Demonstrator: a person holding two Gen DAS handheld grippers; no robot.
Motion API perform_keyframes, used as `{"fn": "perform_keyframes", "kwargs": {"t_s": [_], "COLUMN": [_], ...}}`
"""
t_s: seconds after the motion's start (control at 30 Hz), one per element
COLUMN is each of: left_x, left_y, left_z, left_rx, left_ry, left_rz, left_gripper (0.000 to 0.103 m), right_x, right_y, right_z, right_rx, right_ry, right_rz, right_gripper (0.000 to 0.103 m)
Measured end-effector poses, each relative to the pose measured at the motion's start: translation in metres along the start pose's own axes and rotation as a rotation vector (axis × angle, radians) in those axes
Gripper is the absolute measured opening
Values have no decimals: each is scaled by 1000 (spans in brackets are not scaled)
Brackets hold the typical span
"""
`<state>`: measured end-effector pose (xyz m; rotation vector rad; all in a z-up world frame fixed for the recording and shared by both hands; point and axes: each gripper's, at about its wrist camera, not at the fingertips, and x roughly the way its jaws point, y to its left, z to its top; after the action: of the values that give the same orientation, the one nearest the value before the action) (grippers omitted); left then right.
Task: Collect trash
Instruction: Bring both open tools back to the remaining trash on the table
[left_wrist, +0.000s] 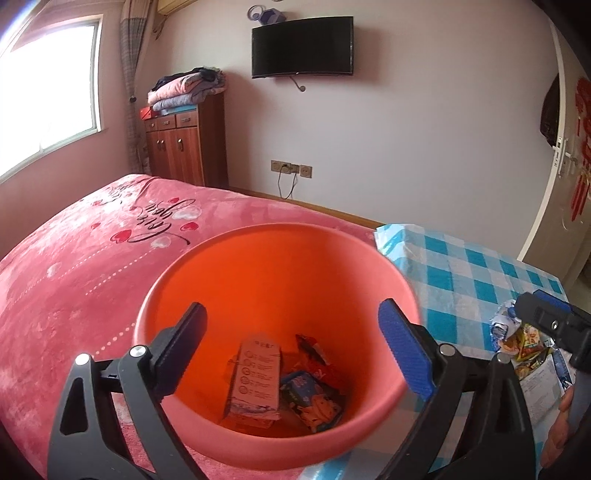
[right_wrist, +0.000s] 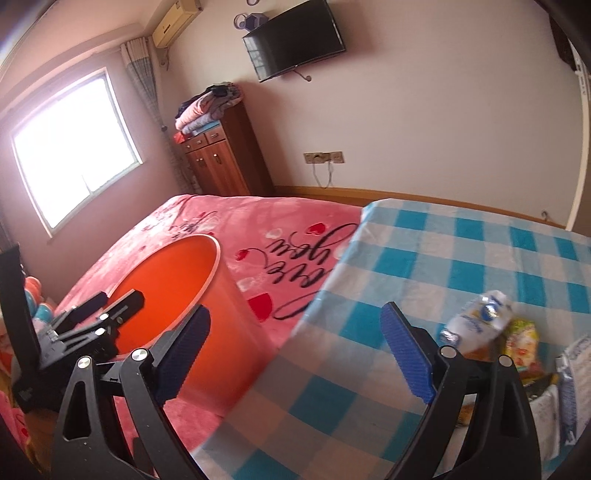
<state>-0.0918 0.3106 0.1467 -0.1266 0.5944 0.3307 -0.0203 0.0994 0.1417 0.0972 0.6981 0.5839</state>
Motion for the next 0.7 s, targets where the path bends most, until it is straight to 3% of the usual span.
{"fn": "perform_keyframes", "kwargs": {"t_s": [0.7], "left_x": [-16], "left_y": [-77], "left_z": [-14], "left_rx": [113], "left_ry": [6], "left_rz": [-100], "left_gripper": [96], "right_x": [-67], "right_y": [-57], "right_z": [-35], "right_rx": [56], "right_ry": [-54], "right_rz": [-126], "right_gripper": [93]}}
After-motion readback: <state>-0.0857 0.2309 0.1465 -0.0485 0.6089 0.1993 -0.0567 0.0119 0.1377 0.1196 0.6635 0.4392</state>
